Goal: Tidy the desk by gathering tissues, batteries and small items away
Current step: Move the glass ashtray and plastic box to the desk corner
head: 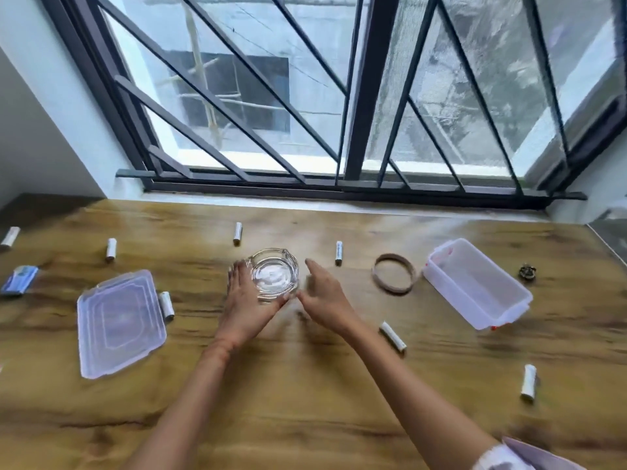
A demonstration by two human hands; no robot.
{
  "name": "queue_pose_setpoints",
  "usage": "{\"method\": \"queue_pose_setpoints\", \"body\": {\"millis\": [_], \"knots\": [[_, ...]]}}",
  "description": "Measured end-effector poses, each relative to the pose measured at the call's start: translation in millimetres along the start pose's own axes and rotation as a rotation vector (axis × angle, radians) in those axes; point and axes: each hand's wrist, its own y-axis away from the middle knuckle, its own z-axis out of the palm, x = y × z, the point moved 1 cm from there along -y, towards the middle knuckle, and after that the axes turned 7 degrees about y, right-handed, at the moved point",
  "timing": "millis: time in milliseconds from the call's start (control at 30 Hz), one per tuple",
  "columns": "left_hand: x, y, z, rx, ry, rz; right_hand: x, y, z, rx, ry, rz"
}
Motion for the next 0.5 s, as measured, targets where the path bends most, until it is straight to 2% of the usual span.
{"method": "queue_pose_setpoints", "body": {"millis": [67, 200, 367, 500], "knots": [[-6, -7, 0, -0.017, 0.073, -0.027, -3, -9, 5, -0.014, -0.077, -0.005], [-6, -15, 2, 0.090, 0.152, -0.008, 8, -23, 26, 0.012, -0.288, -0.076], [2, -12, 2, 0.176, 0.171, 0.051, 10, -21, 20, 0.035, -0.419, -0.003], [27, -10, -2, 0.140, 0.196, 0.087, 11, -14, -5, 0.090, -0.490, -0.029]]}}
